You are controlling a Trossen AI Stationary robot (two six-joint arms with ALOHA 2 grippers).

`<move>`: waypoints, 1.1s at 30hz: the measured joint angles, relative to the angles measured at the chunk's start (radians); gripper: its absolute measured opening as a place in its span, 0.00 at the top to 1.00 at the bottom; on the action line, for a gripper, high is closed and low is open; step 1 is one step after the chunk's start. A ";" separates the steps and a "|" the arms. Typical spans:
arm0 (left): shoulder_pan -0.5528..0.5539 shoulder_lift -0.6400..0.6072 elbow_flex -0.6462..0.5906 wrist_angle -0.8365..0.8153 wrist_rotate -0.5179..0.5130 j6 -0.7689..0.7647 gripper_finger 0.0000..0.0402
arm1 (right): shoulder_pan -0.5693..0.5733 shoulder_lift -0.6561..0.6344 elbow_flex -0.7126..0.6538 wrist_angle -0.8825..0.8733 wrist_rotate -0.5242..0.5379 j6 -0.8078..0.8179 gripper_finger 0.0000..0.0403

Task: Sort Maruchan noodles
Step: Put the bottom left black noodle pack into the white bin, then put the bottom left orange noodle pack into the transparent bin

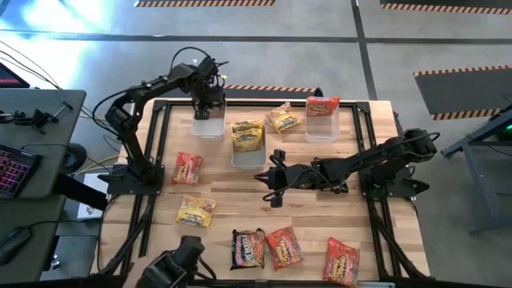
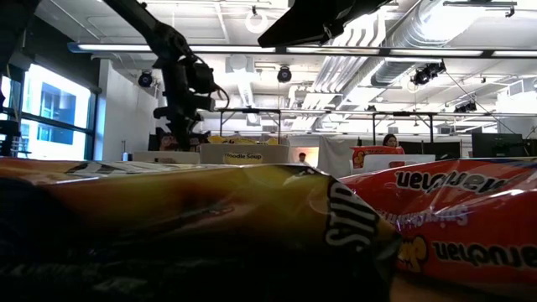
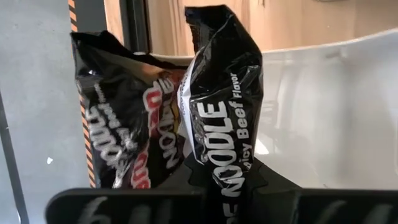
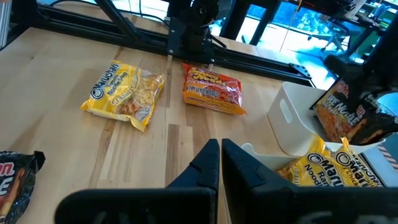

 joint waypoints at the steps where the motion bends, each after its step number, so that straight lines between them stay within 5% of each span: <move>1: 0.000 0.000 -0.013 0.020 0.000 0.000 0.97 | 0.000 0.000 0.000 0.000 -0.001 0.000 1.00; 12: 0.000 0.000 -0.051 0.060 -0.002 -0.060 0.95 | 0.000 0.000 0.000 0.000 -0.002 0.000 1.00; 25: -0.028 -0.001 -0.049 0.055 -0.143 -0.133 0.70 | 0.000 0.000 0.000 0.007 -0.007 0.000 1.00; 33: -0.064 -0.009 -0.006 0.035 -0.178 -0.131 0.65 | 0.000 0.000 0.000 0.007 -0.007 0.000 1.00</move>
